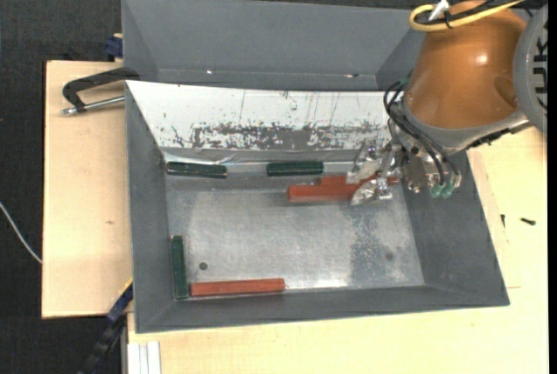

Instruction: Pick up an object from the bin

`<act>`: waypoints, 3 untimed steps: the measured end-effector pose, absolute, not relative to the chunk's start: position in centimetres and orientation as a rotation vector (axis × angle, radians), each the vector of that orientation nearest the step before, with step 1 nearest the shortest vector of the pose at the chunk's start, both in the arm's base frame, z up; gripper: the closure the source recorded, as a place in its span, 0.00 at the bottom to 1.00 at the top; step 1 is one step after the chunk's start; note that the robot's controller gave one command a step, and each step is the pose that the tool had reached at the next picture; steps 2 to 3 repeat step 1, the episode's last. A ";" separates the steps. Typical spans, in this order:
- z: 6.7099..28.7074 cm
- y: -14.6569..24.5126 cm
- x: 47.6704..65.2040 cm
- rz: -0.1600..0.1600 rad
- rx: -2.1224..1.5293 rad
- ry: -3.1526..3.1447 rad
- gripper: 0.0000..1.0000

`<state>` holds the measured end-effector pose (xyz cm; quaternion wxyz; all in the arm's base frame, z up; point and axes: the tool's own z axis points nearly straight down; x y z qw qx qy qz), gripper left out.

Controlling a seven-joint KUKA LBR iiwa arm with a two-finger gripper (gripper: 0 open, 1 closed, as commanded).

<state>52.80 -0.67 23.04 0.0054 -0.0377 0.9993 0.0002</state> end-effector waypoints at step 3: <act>22.9 -0.7 52.7 0.001 -0.118 3.132 1.00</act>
Offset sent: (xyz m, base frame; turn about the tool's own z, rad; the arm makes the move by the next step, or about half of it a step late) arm 0.0120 0.0318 0.0187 -0.0367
